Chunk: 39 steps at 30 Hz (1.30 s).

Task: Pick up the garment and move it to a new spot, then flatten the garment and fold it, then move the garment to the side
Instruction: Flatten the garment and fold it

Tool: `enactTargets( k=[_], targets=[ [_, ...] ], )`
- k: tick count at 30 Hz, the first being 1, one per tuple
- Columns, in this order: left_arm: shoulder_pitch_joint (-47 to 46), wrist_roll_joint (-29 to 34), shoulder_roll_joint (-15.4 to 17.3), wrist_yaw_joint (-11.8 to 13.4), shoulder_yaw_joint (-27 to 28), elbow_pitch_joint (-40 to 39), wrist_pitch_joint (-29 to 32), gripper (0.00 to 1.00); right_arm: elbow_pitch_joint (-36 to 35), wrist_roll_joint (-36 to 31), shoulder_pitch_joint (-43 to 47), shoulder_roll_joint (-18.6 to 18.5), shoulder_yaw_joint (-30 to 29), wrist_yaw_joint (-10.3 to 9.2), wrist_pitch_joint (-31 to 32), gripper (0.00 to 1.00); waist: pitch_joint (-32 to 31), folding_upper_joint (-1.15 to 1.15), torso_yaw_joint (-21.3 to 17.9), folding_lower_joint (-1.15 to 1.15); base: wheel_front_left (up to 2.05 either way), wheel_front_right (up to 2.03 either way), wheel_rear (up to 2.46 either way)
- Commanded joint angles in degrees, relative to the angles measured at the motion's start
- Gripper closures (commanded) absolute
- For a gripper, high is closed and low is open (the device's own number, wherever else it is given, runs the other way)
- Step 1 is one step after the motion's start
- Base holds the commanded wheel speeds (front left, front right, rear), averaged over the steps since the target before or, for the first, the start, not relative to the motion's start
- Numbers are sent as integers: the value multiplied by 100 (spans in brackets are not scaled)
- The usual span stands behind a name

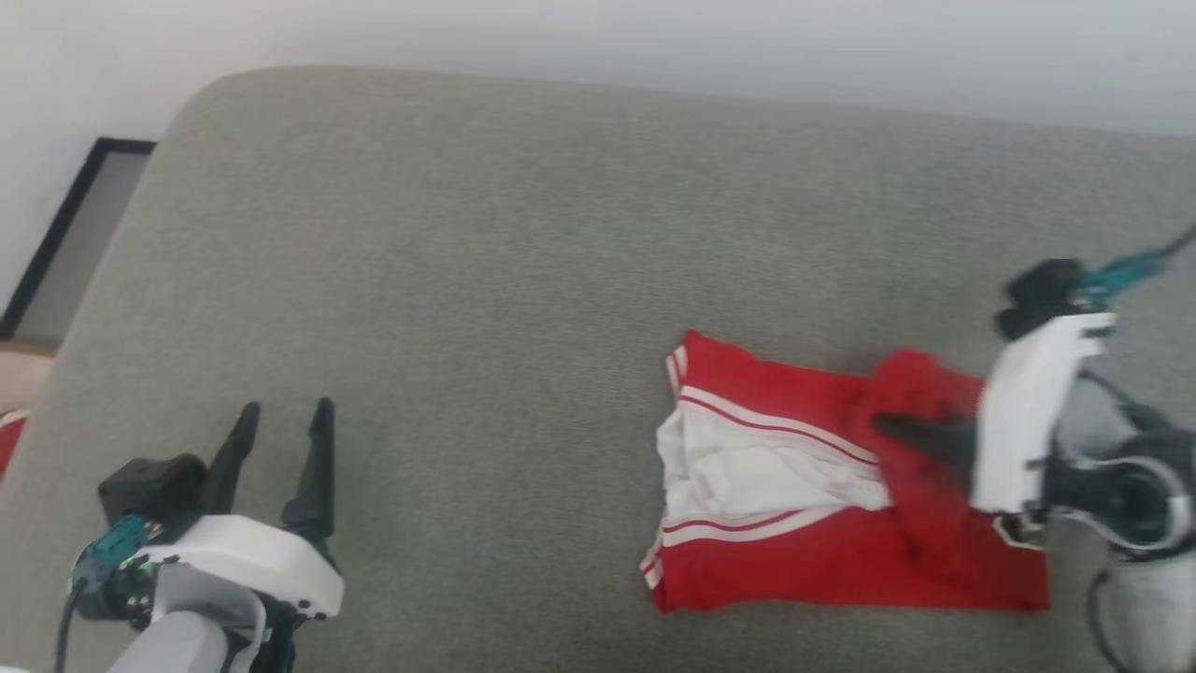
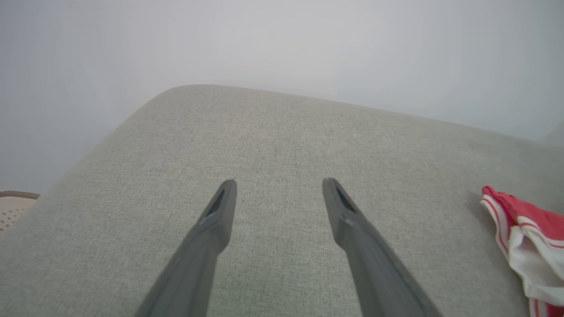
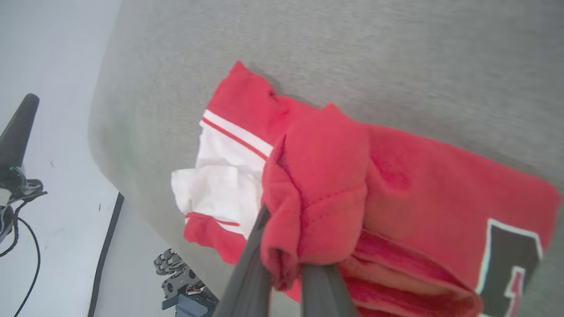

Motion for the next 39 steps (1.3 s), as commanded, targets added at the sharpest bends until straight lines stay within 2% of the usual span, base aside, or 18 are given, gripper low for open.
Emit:
enactTargets(
  k=[1,6,10,11,12,13,14,22,26,33,39],
  targets=[
    [-76,39,-43,-19,-30,38,11,0,42,-44,-71,53,115,-3,-45,100,2,0,137,0,0,0,0],
    [-236,63,-161,-93,-131,165,16,0,393,-102,-264,297,608,-3,-275,100,8,0,387,0,0,0,0],
    [-325,70,-259,-145,-170,261,3,0,752,-185,-420,339,921,-3,-518,100,6,0,517,0,0,0,0],
    [-331,74,-269,-158,-173,287,-1,0,834,-200,-455,343,979,-3,-601,95,5,0,535,0,0,0,0],
    [-334,78,-280,-159,-175,311,-4,0,918,-195,-492,355,1018,-3,-687,60,2,0,547,0,0,0,0],
    [-339,83,-291,-169,-172,331,-8,0,972,-185,-531,355,1059,-3,-755,16,-2,0,554,0,0,0,0],
    [-349,88,-300,-181,-165,352,-10,0,1018,-160,-570,345,1110,-3,-807,0,-8,0,554,0,0,0,0],
    [-216,92,-275,-196,23,397,-39,0,678,173,-581,123,1282,-3,-1040,0,-97,0,296,0,0,0,0],
    [-131,136,-236,-207,132,381,-49,0,336,188,-409,-186,1129,-3,-1301,0,-175,0,71,0,0,0,0],
    [53,219,-147,-179,346,349,-48,0,-8,147,-50,-630,712,-3,-2262,0,-344,0,-399,0,0,0,0],
    [244,297,-45,-205,546,319,-51,0,37,-102,320,-1019,537,-3,-3424,0,-502,0,-795,0,0,0,0]
  ],
)
